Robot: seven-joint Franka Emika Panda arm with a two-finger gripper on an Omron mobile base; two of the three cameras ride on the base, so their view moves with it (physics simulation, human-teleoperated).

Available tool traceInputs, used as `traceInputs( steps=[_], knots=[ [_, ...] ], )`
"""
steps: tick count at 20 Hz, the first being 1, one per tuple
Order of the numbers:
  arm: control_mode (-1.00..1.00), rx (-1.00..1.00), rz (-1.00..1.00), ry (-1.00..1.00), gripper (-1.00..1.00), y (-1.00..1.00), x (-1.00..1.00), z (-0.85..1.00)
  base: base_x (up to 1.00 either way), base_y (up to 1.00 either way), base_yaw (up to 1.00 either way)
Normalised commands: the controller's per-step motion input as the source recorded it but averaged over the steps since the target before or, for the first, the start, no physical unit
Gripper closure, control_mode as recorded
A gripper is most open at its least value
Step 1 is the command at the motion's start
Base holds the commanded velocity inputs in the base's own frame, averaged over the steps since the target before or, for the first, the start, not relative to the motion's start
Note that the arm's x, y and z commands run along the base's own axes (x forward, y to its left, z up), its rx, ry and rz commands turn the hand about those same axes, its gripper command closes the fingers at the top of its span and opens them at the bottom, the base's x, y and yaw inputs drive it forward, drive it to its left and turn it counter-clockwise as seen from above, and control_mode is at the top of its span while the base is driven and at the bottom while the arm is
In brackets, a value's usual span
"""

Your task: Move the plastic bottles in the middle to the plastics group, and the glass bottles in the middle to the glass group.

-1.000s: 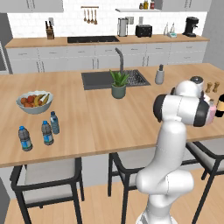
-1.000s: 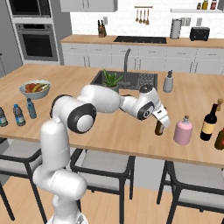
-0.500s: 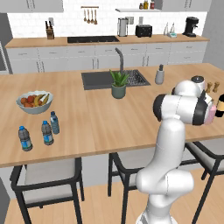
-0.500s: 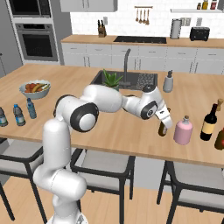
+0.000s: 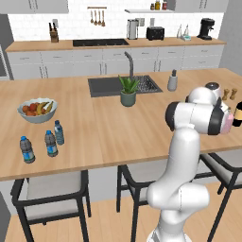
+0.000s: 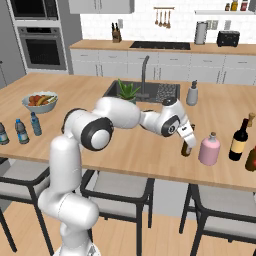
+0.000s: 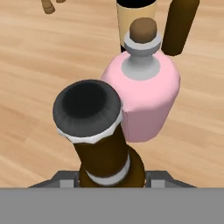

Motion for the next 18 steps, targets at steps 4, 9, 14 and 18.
traceInputs(
  steps=[4,9,14,18],
  knots=[
    [-1.00,0.00,-0.05,0.00,1.00,0.00,0.01,-0.17,0.00,0.00,0.00],
    [-1.00,0.00,-0.03,0.00,1.00,0.00,0.00,-0.35,0.00,0.00,0.00],
    [-1.00,0.00,-0.02,0.00,1.00,0.00,0.00,-0.23,0.00,0.00,0.00],
    [-1.00,0.00,-0.02,0.00,1.00,0.00,0.00,-0.19,0.00,0.00,0.00]
  ],
)
